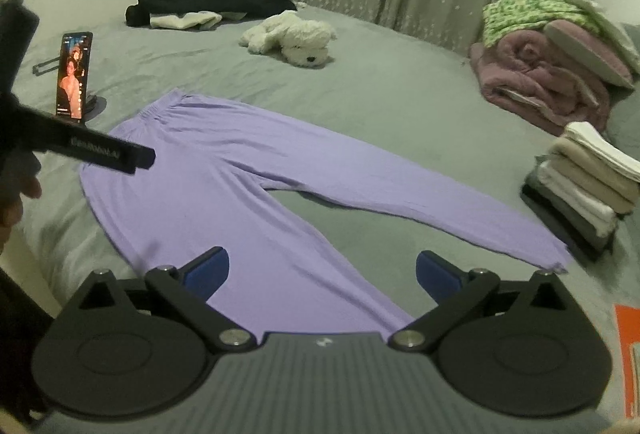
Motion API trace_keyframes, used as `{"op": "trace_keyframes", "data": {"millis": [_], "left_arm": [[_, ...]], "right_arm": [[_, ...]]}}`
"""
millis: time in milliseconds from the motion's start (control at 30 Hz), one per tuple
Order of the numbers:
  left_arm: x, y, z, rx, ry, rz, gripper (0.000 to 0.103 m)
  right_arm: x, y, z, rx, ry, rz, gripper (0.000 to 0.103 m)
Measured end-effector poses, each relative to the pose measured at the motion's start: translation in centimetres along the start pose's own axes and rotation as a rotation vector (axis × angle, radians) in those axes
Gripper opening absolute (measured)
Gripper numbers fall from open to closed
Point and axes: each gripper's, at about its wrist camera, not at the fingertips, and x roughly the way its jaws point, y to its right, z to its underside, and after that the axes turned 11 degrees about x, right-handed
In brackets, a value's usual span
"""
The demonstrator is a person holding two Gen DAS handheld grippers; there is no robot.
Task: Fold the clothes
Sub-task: 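Lay the lavender pants flat on the bed and open both grippers, then grasp the pants waistband with the left gripper while the right gripper grasps the waistband edge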
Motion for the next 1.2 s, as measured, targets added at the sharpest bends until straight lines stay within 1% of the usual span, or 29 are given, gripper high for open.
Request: {"op": "trace_keyframes", "data": {"millis": [67, 200, 300, 400, 467, 533, 633, 767, 833, 867, 900, 967, 1067, 1100, 1200], "left_arm": [[1.1, -0.4, -0.5, 0.011, -0.009, 0.007, 0.102], [3.3, -1.6, -1.4, 0.003, -0.01, 0.007, 0.102], [4.6, -2.5, -1.5, -0.013, 0.009, 0.01, 0.102], [5.5, -3.6, -1.4, -0.048, 0.024, -0.002, 0.102], [5.8, -4.2, -1.9, -0.063, 0.023, 0.027, 0.101], [5.8, -4.7, -2.4, -0.079, 0.048, 0.06, 0.1], [6.0, -5.4, -2.6, -0.107, 0.077, 0.067, 0.097], [6.9, -5.9, -2.6, -0.14, 0.073, 0.035, 0.084], [7.3, -6.2, -2.5, -0.155, 0.072, 0.015, 0.079], [7.6, -6.4, -2.4, -0.158, 0.065, 0.012, 0.075], [8.0, -6.6, -2.3, -0.159, 0.055, 0.015, 0.067], [8.6, -6.9, -2.0, -0.174, 0.041, 0.019, 0.057], [9.3, -7.3, -1.6, -0.179, 0.023, 0.008, 0.055], [9.5, -7.4, -1.5, -0.181, 0.018, 0.005, 0.052], [9.6, -7.7, -1.3, -0.188, 0.015, -0.004, 0.048]], "right_arm": [[1.2, -0.5, -0.6, -0.01, -0.01, -0.008, 0.101], [4.1, -1.4, -2.0, -0.028, -0.033, -0.04, 0.101], [6.1, -2.1, -3.1, -0.048, -0.041, -0.062, 0.101], [7.9, -2.8, -4.2, -0.07, -0.047, -0.085, 0.101], [9.1, -3.1, -4.8, -0.087, -0.048, -0.1, 0.102], [10.2, -3.3, -5.5, -0.102, -0.049, -0.115, 0.101], [12.1, -3.2, -6.6, -0.089, -0.051, -0.143, 0.101], [14.6, -3.0, -8.0, -0.049, -0.048, -0.174, 0.101], [15.8, -2.9, -8.7, -0.032, -0.045, -0.186, 0.101], [16.3, -3.0, -9.1, -0.027, -0.045, -0.194, 0.101], [16.9, -3.0, -9.4, -0.023, -0.045, -0.204, 0.101], [18.0, -3.3, -10.2, -0.026, -0.044, -0.219, 0.101], [19.4, -4.1, -11.1, -0.043, -0.036, -0.24, 0.101], [19.9, -4.4, -11.3, -0.049, -0.033, -0.247, 0.101], [21.3, -5.2, -12.0, -0.065, -0.034, -0.264, 0.101]]}}
